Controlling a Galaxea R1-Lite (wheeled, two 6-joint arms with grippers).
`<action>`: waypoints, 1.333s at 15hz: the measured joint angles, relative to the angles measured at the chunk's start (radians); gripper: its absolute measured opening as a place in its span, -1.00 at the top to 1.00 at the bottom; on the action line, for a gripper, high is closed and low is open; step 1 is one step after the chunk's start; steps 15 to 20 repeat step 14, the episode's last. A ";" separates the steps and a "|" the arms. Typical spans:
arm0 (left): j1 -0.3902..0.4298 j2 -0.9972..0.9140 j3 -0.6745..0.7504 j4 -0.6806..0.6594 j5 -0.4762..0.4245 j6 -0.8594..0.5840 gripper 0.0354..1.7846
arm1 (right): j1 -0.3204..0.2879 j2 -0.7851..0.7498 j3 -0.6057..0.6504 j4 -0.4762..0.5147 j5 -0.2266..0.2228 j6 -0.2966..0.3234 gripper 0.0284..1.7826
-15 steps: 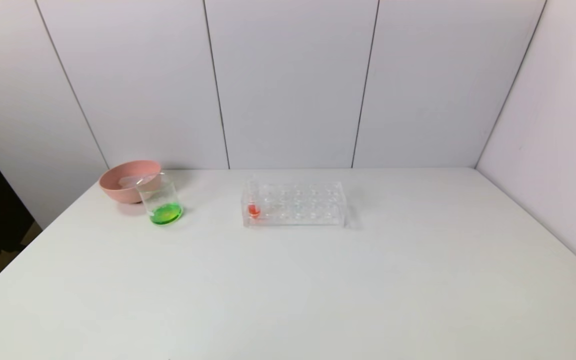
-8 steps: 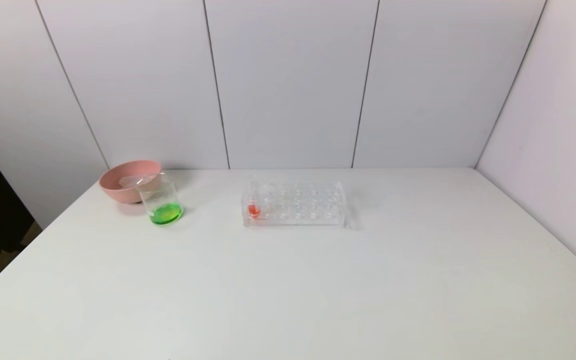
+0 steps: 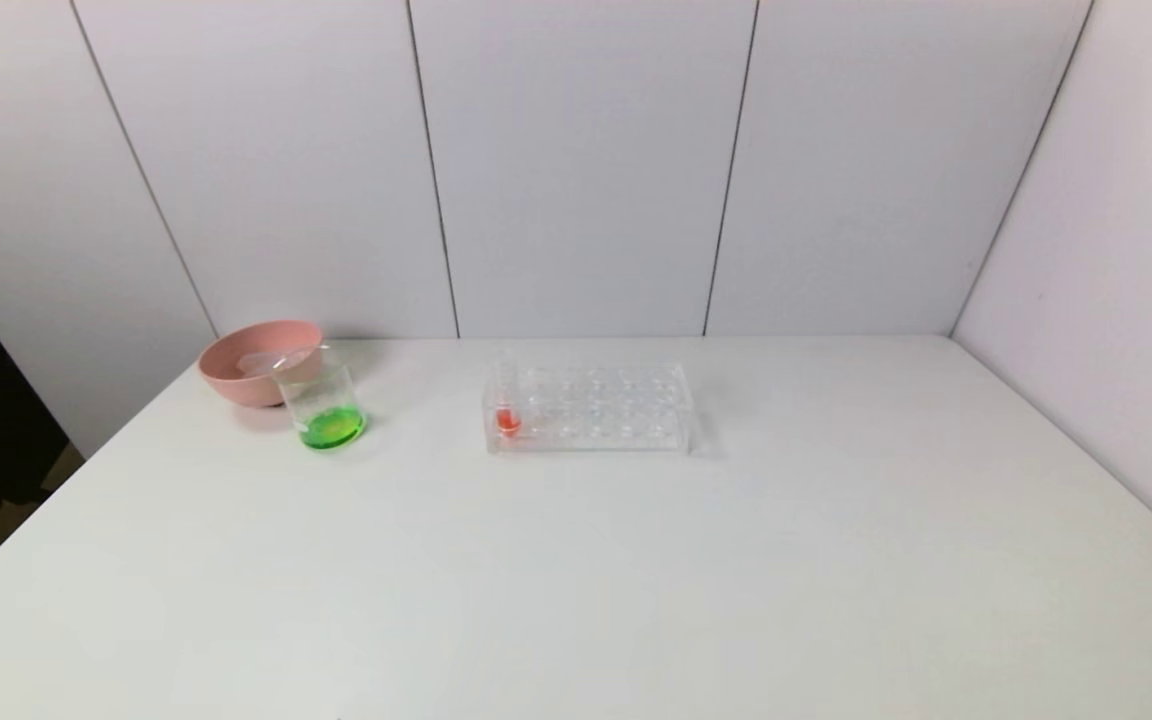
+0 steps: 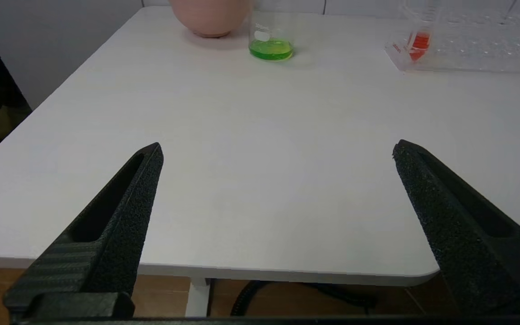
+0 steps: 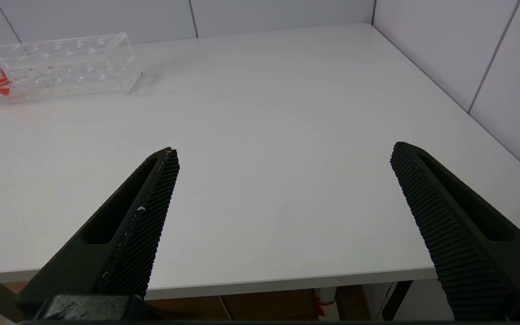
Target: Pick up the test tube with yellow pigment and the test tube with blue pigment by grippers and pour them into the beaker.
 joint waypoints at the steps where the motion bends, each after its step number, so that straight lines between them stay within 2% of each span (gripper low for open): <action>1: 0.000 0.000 0.000 0.000 0.001 -0.001 -0.99 | 0.000 0.000 0.000 0.000 0.000 0.000 -0.92; 20: 0.000 0.000 0.000 0.000 0.001 -0.002 -0.99 | 0.000 0.000 0.000 0.000 -0.001 0.002 -0.92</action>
